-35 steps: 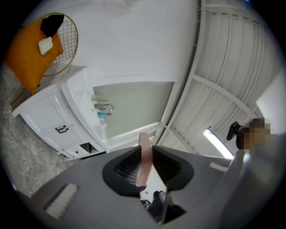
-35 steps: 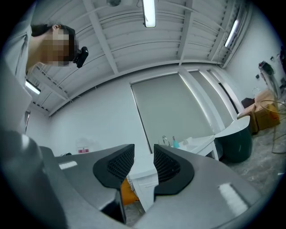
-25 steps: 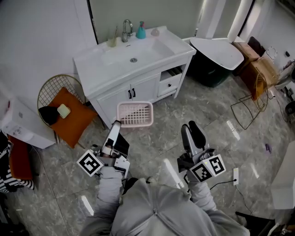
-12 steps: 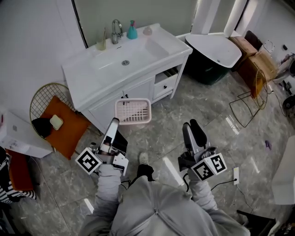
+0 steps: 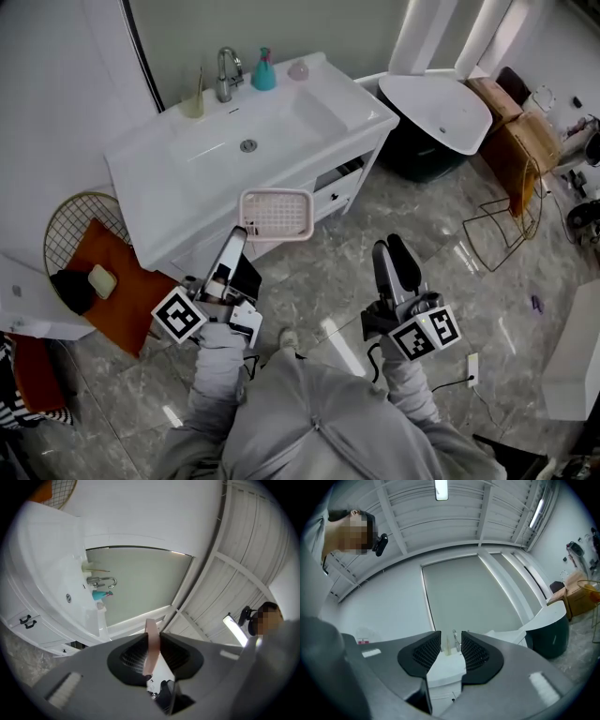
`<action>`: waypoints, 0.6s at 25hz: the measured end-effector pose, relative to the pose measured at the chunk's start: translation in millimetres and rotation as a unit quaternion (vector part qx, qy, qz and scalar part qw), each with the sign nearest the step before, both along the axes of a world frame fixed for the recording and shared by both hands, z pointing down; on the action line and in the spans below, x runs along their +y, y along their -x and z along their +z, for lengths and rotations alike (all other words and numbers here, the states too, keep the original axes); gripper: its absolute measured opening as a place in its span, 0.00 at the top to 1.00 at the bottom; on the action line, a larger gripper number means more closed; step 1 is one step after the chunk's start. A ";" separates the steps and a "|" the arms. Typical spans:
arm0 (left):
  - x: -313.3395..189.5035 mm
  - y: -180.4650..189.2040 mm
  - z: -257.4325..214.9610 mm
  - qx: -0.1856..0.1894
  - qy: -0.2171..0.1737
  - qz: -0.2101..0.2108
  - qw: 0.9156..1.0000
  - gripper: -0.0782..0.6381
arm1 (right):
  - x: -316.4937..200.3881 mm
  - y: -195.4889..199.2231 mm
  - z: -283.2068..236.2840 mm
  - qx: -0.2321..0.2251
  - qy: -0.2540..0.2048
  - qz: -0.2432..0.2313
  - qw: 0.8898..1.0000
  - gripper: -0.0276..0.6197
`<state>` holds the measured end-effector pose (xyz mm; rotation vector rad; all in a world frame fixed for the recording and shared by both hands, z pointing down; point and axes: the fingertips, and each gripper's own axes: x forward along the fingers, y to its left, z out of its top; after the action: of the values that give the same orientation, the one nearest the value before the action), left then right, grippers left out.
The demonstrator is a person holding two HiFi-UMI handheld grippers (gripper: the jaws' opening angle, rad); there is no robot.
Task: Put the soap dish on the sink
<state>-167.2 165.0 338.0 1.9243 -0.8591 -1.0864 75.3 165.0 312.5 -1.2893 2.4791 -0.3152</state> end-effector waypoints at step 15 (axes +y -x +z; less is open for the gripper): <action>-151.9 -0.4 21.3 -0.008 0.025 0.008 1.000 0.70 | -140.6 -4.0 19.9 -0.012 0.023 0.016 1.000 0.78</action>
<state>-166.9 13.1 359.3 1.8978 -0.8699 -1.0335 79.3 24.4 332.4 -1.3346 2.4426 -0.3793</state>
